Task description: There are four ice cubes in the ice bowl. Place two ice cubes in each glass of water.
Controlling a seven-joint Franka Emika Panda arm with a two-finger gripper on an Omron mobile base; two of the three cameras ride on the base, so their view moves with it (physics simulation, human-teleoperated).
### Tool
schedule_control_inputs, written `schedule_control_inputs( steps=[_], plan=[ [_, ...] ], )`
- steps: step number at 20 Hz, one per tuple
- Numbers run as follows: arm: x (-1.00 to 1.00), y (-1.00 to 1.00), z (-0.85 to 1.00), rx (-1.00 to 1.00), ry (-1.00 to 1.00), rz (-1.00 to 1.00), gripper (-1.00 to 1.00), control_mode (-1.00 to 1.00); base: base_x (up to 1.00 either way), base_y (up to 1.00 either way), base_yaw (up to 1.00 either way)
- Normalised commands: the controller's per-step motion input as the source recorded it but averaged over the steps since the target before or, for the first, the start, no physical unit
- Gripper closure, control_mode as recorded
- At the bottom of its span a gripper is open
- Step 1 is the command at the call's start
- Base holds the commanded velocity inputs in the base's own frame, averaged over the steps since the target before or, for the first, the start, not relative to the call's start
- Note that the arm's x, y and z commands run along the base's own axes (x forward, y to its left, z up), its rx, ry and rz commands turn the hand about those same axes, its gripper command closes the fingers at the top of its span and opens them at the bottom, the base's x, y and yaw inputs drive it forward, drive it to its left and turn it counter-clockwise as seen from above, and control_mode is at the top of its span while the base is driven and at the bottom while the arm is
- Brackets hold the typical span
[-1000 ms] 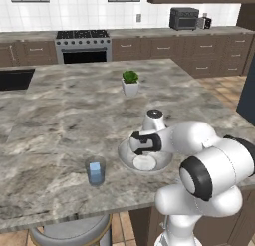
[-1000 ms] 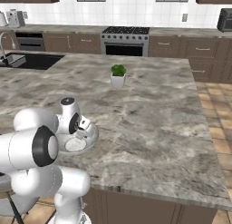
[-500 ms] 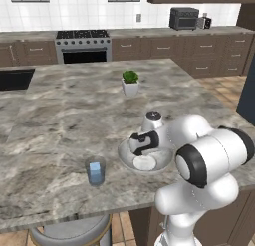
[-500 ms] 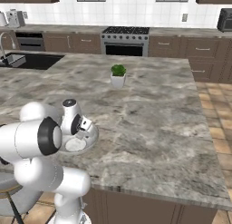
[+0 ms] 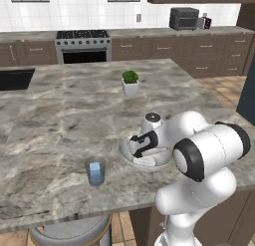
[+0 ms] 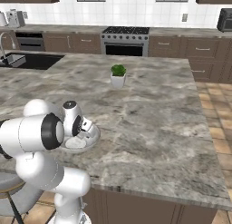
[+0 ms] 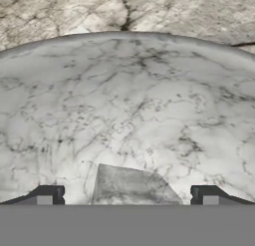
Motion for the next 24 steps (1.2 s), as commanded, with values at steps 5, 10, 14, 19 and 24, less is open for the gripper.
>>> schedule_control_inputs(
  steps=[5,10,14,19,24],
  plan=[
    [0.04,0.00,-0.16,0.00,-0.01,0.00,1.00,-1.00,0.00,0.00,0.00],
    [0.03,0.00,-0.06,0.00,-0.01,0.00,1.00,-1.00,0.00,0.00,0.00],
    [0.00,0.00,0.00,0.00,0.00,0.00,1.00,-1.00,0.00,0.00,0.00],
    [-0.20,0.00,0.17,0.00,-0.02,0.00,1.00,-1.00,0.00,0.00,0.00],
    [-0.76,0.00,0.98,0.03,-0.02,0.01,1.00,-1.00,0.00,0.00,0.00]
  ],
)
